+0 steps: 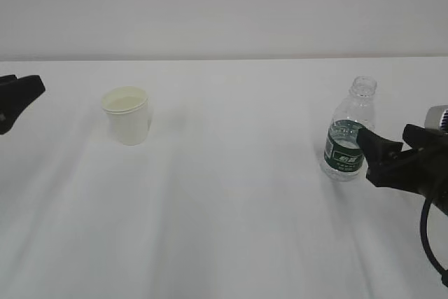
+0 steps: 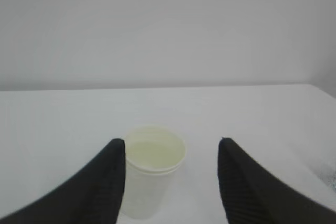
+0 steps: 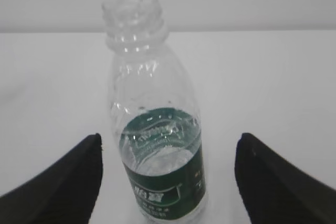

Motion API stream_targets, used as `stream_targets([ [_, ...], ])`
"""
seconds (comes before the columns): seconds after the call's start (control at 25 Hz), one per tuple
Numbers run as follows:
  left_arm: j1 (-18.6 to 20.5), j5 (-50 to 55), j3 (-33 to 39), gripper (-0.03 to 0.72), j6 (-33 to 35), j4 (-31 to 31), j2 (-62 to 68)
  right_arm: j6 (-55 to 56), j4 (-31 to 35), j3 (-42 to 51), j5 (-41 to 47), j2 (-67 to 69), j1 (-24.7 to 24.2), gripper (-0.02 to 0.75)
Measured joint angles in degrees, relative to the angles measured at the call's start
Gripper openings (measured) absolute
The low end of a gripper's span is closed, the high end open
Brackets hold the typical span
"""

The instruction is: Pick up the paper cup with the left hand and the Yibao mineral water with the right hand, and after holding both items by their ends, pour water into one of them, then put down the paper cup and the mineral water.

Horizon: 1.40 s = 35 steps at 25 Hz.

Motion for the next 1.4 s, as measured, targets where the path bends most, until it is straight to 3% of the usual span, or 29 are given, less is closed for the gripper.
stream_targets([
  [0.6, 0.0, 0.0, -0.6, 0.399, -7.9, -4.7, -11.2, 0.7, 0.2, -4.4, 16.6, -13.3, 0.0, 0.592],
  [1.4, 0.0, 10.3, -20.0, 0.39, -22.6, -4.3, -14.3, -8.1, 0.5, -24.1, 46.1, -24.4, 0.0, 0.592],
])
